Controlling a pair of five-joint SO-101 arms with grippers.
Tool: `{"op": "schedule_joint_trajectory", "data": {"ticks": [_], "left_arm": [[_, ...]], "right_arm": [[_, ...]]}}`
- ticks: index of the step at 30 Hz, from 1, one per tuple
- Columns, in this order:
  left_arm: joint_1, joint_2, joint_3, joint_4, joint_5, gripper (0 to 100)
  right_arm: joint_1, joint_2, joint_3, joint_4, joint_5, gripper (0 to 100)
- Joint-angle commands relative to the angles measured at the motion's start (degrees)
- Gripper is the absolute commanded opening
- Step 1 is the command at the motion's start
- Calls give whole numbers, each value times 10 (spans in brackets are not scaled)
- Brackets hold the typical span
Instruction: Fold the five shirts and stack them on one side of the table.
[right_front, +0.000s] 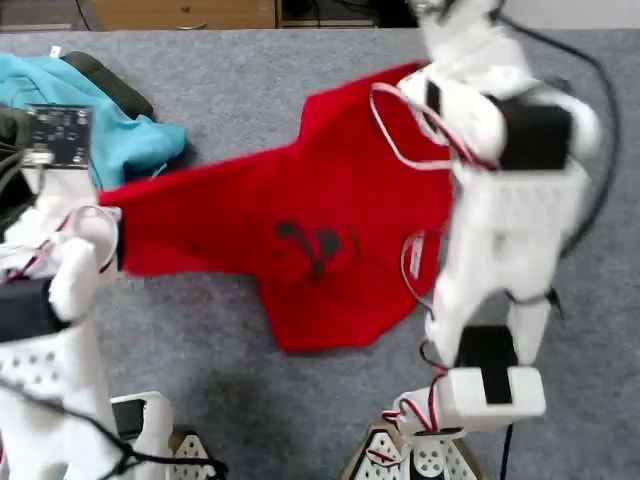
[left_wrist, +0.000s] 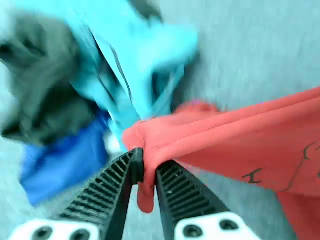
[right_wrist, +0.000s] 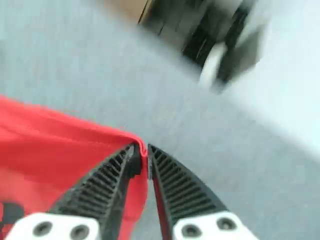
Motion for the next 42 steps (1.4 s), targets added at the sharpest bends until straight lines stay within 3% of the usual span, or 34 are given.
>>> {"op": "schedule_joint_trajectory", "data": {"ticks": [1,8,13,23,32,42], "left_arm": [[-3,-23,-91,4,4,19],[-3,-21,-210,30,5,19],[-3,-20,-330,69,57,19],[-10,-27,-490,78,115,21],[-4,-22,-552,165,113,20],[-4,-22,-555,161,114,19]], "right_arm": [[11,-56,-112,-18,-32,2],[75,-99,-269,-89,-127,2],[124,-144,-298,-143,-127,2],[138,-244,-298,-200,-2,2],[138,-261,-298,-195,150,2],[138,-288,-298,-178,173,2]]}}
